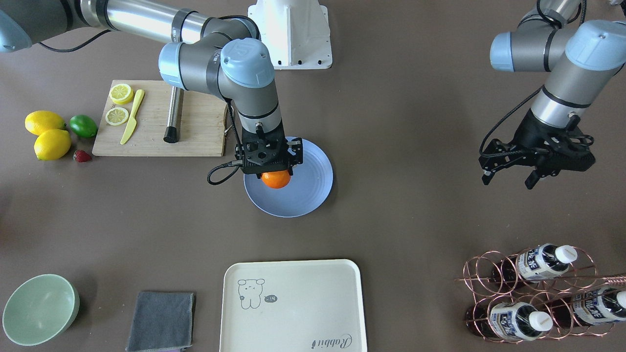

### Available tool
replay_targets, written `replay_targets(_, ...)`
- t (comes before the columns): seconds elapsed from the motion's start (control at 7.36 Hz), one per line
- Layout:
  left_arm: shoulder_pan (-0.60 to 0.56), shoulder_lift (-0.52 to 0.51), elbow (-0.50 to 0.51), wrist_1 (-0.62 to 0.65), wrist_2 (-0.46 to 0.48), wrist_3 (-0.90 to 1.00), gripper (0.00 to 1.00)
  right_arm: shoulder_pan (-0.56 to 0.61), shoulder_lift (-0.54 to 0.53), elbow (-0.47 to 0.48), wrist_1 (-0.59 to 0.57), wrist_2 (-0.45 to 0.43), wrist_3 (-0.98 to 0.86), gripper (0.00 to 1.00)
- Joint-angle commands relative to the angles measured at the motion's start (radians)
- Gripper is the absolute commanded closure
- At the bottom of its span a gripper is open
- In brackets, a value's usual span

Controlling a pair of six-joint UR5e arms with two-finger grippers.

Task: Pick orange to plate
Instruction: 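Carry the orange over the blue plate with the right gripper while the left arm withdraws, then lower the orange onto the blue plate and open the right gripper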

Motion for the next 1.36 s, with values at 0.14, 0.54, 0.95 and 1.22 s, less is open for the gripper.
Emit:
replay_targets(0.14, -0.096, 0.035, -0.001, 0.044, -0.083, 0.126, 0.02, -0.046, 0.001, -0.075, 0.09, -0.059, 0.02, 1.0)
replay_targets(0.54, -0.097, 0.037, 0.002, 0.046, -0.086, 0.129, 0.02, -0.063, 0.014, -0.075, 0.09, -0.059, 0.075, 0.0)
replay_targets(0.95, -0.151, 0.068, -0.002, 0.044, -0.156, 0.157, 0.02, 0.018, 0.036, -0.04, 0.029, 0.0, 0.063, 0.0)
replay_targets(1.22, -0.252, 0.154, -0.001, 0.046, -0.158, 0.361, 0.02, 0.153, 0.01, 0.066, -0.121, 0.169, 0.009, 0.0)
